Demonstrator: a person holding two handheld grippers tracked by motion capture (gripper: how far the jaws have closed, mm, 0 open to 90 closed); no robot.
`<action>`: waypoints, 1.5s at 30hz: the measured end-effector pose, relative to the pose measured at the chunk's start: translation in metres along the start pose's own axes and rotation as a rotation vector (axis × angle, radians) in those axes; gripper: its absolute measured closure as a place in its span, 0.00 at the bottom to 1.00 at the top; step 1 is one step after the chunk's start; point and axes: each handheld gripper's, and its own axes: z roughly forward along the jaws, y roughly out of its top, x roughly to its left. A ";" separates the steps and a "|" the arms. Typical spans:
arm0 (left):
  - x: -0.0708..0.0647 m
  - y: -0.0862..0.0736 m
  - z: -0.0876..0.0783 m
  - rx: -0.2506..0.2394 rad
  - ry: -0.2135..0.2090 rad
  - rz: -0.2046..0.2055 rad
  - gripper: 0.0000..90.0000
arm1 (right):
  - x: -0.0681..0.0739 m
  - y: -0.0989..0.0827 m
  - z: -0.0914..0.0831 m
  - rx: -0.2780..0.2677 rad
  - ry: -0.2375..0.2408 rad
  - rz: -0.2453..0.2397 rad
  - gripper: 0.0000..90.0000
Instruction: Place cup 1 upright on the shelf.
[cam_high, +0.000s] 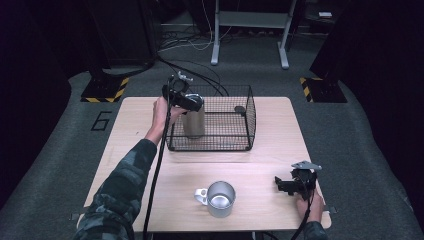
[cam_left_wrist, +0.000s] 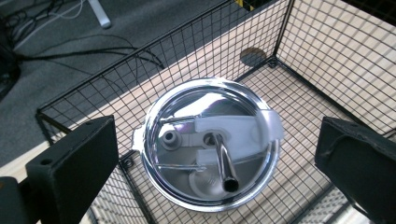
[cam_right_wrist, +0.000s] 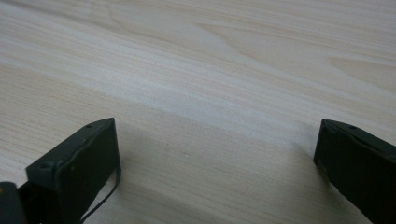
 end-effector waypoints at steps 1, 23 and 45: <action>-0.001 -0.001 -0.003 -0.009 -0.001 -0.001 0.00 | 0.000 0.000 0.000 0.000 0.000 0.000 0.00; -0.017 -0.073 -0.072 -0.037 -0.037 0.062 0.00 | 0.000 0.000 0.000 0.000 0.000 0.000 0.00; 0.004 -0.213 -0.064 0.062 0.030 -0.131 0.00 | 0.000 0.000 0.000 0.004 0.002 -0.002 0.00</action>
